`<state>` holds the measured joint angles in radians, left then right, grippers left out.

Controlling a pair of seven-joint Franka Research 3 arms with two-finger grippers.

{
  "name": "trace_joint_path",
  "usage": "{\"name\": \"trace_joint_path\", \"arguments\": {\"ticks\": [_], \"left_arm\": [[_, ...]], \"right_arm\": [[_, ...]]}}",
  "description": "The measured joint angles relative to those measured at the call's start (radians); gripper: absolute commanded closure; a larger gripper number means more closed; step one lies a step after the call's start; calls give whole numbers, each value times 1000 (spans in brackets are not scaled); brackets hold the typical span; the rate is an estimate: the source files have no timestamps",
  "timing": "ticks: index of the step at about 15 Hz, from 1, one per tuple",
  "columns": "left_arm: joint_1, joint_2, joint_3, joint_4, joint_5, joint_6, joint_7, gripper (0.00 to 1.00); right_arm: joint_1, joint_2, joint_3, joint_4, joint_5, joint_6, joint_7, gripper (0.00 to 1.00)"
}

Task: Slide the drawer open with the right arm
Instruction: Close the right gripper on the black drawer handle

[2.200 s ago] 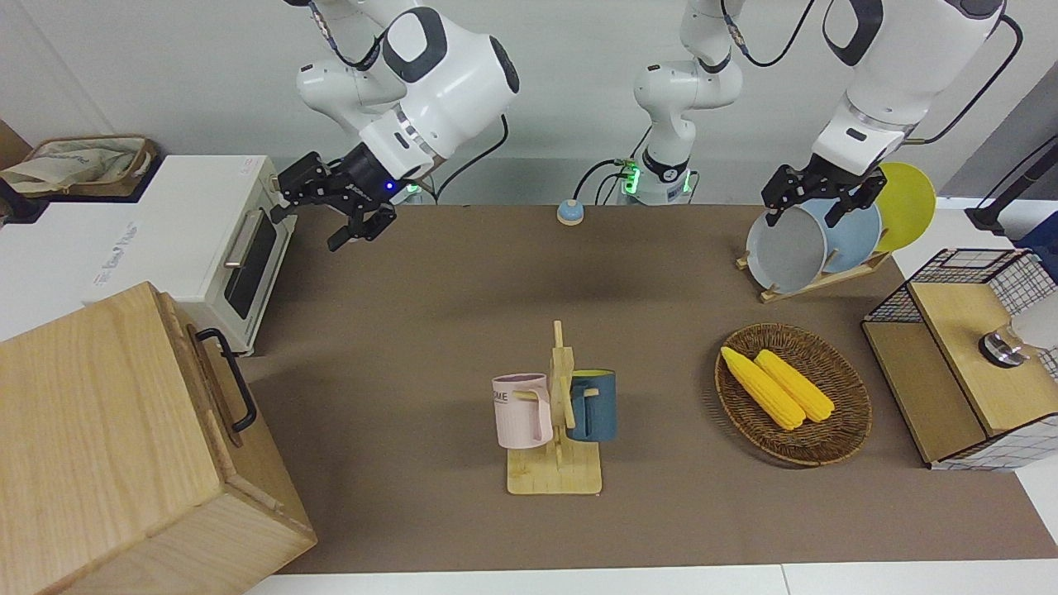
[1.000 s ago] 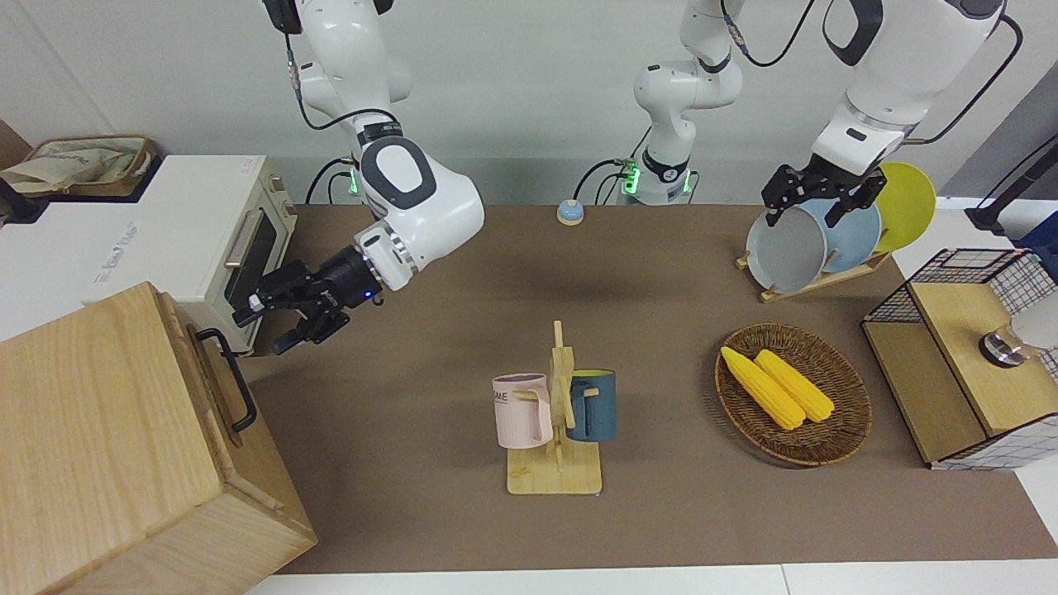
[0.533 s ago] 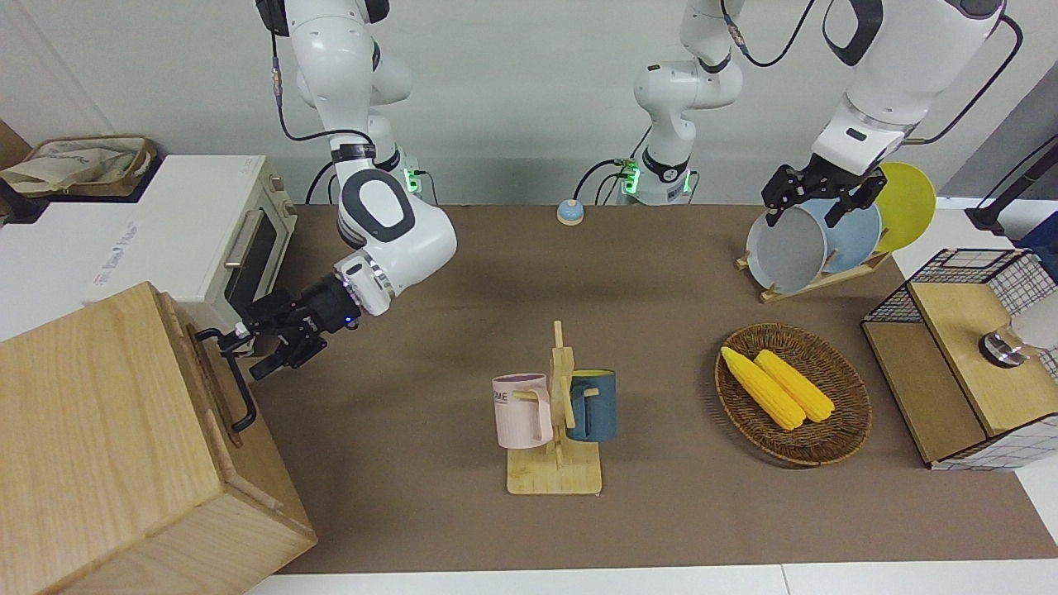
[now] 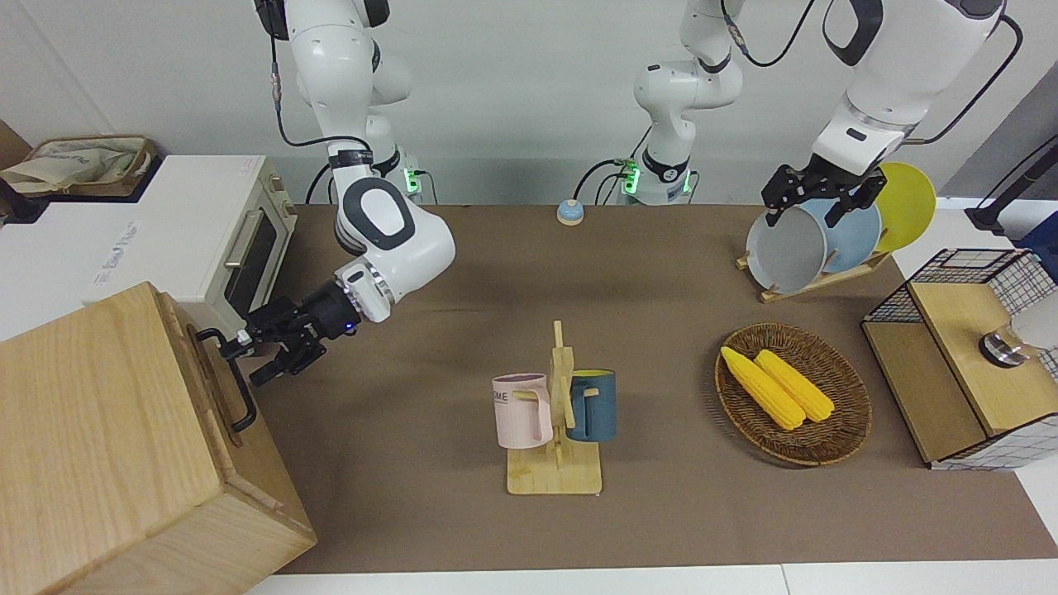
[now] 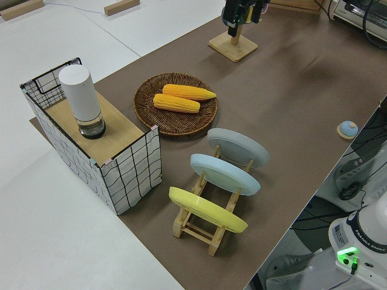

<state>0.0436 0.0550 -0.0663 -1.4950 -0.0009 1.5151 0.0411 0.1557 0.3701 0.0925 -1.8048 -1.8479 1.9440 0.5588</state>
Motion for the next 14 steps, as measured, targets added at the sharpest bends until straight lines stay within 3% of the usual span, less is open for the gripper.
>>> {"name": "trace_joint_path", "arguments": {"ticks": [2,6,7,14], "left_arm": [[0,0,0,0,0,0,0,7],[0,0,0,0,0,0,0,7],[0,0,0,0,0,0,0,7],[0,0,0,0,0,0,0,7]], "right_arm": [[-4,0,-3,6,-1,16,7,242],[-5,1,-16,26,-2,37,9,930],[-5,2,-15,27,-2,37,9,999],[-4,13,-15,28,-3,37,26,1000]]}}
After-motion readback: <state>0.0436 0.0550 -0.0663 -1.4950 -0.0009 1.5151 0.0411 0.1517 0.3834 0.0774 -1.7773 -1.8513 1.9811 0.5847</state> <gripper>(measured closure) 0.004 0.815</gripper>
